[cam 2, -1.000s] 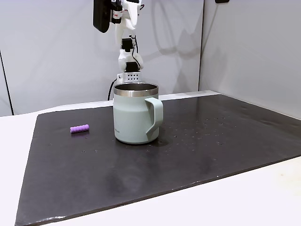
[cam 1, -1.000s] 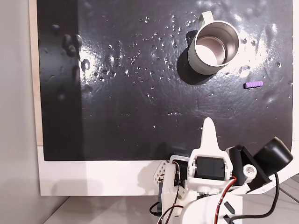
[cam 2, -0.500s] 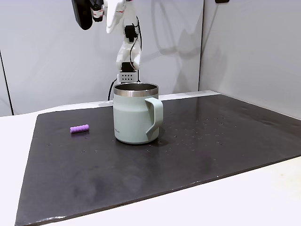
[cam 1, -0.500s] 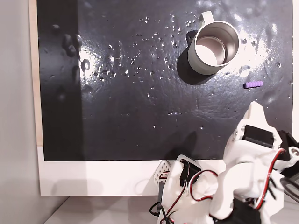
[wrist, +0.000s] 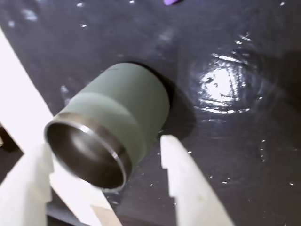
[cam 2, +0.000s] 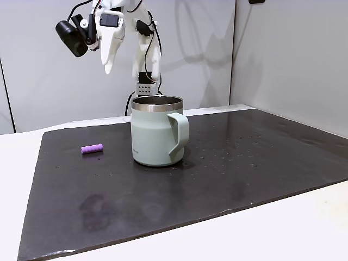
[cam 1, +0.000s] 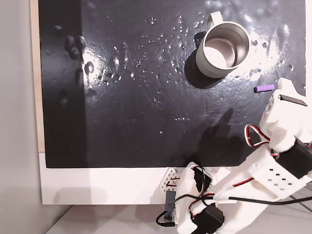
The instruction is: Grasp a pengrip and put it in the cup.
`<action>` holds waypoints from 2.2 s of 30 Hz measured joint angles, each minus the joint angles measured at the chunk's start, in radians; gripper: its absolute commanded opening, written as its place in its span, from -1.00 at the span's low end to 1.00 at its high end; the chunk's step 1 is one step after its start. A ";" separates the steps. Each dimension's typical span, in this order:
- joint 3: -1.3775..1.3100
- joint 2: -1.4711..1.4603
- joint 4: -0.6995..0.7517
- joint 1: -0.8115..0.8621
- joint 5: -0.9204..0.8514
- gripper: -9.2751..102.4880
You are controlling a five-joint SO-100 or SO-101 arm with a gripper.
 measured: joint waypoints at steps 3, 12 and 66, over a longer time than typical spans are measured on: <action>-0.058 -0.120 0.009 0.009 -0.002 -0.40; -0.252 -0.396 0.052 0.048 -0.014 -0.40; -0.276 -0.807 -0.229 0.094 -0.334 -0.83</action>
